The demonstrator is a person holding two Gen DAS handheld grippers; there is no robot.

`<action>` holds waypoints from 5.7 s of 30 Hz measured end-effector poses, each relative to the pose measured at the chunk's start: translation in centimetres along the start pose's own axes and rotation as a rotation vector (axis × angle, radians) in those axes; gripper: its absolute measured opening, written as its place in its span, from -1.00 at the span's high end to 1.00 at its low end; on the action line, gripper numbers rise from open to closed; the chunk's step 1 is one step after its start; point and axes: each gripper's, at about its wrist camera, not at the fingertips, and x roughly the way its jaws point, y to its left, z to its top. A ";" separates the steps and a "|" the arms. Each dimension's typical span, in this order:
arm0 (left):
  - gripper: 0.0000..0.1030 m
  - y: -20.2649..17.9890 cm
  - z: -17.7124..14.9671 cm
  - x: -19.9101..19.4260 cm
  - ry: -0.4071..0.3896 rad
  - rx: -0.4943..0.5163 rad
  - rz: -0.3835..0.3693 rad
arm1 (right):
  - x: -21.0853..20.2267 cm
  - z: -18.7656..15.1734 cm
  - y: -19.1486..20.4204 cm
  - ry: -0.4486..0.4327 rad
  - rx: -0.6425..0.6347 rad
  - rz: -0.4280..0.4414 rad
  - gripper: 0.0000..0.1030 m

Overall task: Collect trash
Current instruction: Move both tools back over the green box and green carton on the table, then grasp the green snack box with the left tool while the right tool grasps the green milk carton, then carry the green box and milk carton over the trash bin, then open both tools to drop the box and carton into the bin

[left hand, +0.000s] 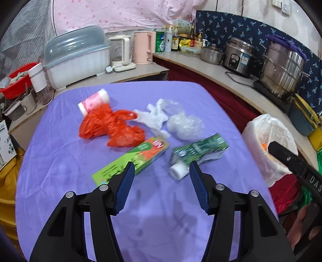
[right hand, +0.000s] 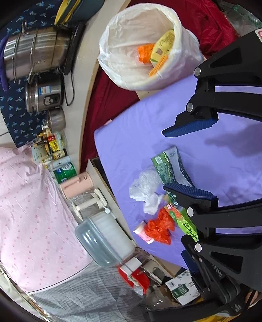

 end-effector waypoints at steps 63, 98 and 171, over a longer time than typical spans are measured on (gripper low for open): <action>0.09 9.8 -3.6 6.6 0.096 -0.134 -0.015 | 12.9 -4.7 7.1 0.192 0.076 -0.263 -0.04; 0.27 2.3 -4.5 5.3 0.126 -0.121 -0.016 | 6.8 -4.3 -1.3 0.148 0.116 -0.122 0.15; -0.01 -28.5 3.3 4.9 0.055 0.216 -0.248 | -7.5 3.9 -23.9 -0.138 0.292 -0.241 0.12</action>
